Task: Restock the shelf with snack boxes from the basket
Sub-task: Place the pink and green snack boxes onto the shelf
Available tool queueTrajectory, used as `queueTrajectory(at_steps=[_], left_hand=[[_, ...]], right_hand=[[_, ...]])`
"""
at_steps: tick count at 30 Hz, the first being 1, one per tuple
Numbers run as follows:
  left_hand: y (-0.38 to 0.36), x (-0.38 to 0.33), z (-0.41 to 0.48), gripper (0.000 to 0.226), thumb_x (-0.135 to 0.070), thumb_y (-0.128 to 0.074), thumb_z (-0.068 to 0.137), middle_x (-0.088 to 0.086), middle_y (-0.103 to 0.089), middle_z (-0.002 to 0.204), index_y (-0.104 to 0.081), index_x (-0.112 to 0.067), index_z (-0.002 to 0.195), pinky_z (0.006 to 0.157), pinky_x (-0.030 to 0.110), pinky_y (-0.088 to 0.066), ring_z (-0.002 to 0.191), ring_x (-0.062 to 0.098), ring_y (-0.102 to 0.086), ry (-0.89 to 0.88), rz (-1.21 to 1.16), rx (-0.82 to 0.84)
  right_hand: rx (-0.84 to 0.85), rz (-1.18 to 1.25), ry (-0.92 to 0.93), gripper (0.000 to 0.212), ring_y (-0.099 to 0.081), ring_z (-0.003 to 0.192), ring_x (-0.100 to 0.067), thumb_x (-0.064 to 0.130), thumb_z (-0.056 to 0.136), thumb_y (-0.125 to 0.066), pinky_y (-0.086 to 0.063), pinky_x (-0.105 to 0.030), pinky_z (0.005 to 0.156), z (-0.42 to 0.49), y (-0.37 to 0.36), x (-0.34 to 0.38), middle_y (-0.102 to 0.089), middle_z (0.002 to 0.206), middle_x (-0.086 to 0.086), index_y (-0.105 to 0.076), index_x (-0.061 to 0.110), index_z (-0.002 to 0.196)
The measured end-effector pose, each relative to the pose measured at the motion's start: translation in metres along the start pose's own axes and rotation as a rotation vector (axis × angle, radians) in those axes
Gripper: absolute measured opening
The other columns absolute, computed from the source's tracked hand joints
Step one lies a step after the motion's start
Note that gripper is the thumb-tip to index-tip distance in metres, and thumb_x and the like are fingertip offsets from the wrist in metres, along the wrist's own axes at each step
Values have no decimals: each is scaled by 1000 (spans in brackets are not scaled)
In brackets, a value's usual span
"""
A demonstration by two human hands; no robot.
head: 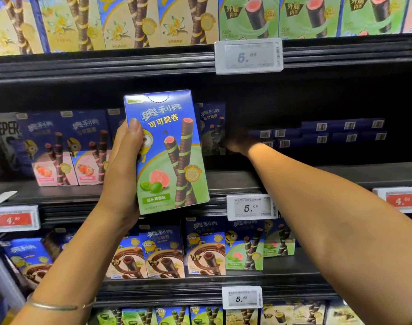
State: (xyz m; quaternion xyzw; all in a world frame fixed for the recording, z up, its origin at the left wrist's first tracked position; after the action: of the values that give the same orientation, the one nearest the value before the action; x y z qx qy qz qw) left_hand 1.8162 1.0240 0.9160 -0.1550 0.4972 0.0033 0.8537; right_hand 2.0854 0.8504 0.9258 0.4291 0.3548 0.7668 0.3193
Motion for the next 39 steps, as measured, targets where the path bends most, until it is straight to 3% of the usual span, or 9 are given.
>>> queueTrajectory(at_steps=[9,13,16,19,22,28,33,37,39], left_hand=[[2,5,1,77,-58,-53,97,14,-67,142,-43,-8,154,111,66,-49,130,40,-65,10,-8,3],[0,8,1,76,-56,-52,95,12,-70,138,-45,-9,154,106,59,-55,128,40,-66,13,-16,-10],[-5,10,1,69,-54,-49,101,13,-69,140,-46,-9,154,106,61,-55,127,40,-67,1,-32,-7],[-11,11,2,68,-55,-53,101,15,-66,143,-47,-11,154,111,66,-49,130,39,-65,-10,-55,5],[-19,7,3,74,-54,-53,96,18,-65,144,-45,-9,154,113,69,-45,132,42,-63,-59,-48,41],[-27,-6,4,87,-80,-40,89,4,-72,137,-46,-20,152,99,54,-60,122,29,-72,-156,67,29],[-8,-4,11,49,-38,-58,109,-8,-75,127,-45,-21,153,79,31,-65,107,13,-77,-227,178,-85],[12,-10,14,48,-35,-61,108,-6,-76,122,-45,-22,151,68,28,-64,97,12,-79,-240,188,-146],[19,-13,16,45,-37,-60,108,-2,-75,125,-45,-24,149,69,31,-66,97,15,-79,-232,198,-160]], right_hand=[[67,143,-54,47,-52,132,-33,18,98,-63,-42,-38,111,-2,-4,-12,-56,141,-16,-53,4,141],[78,224,-140,30,-63,113,-28,20,98,-63,-57,-43,94,-16,13,-9,-64,123,-11,-62,6,126],[59,555,-242,14,-63,93,-18,26,103,-53,-56,-29,63,-58,35,8,-62,114,-10,-58,15,108],[8,869,-145,38,-73,76,-15,51,92,-60,-55,-26,53,-128,54,43,-74,107,-8,-66,16,105],[165,907,10,62,-75,91,-13,73,77,-62,-58,-30,63,-197,49,87,-76,104,1,-69,21,110],[-28,862,107,31,-76,88,-15,25,88,-76,-61,-32,72,-228,67,101,-77,100,-3,-65,12,114],[11,1013,20,28,-76,94,-25,17,90,-74,-62,-40,75,-221,74,65,-78,101,-9,-66,7,115],[-157,839,-79,28,-75,84,-9,20,85,-79,-56,-19,59,-209,100,6,-79,98,0,-69,13,110],[-230,751,-156,30,-76,84,-13,18,81,-82,-60,-25,61,-192,106,-28,-79,97,-4,-69,11,108]])
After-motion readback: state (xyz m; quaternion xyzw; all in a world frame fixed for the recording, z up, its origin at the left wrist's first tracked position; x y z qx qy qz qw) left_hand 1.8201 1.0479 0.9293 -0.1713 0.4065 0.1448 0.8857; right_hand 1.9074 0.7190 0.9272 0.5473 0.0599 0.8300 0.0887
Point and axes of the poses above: each hand's wrist, its own z-axis towards the middle knuckle, its own y-axis out of the back of the hand, x = y × z, the point moved 10 cm from there along z, towards the middle knuckle
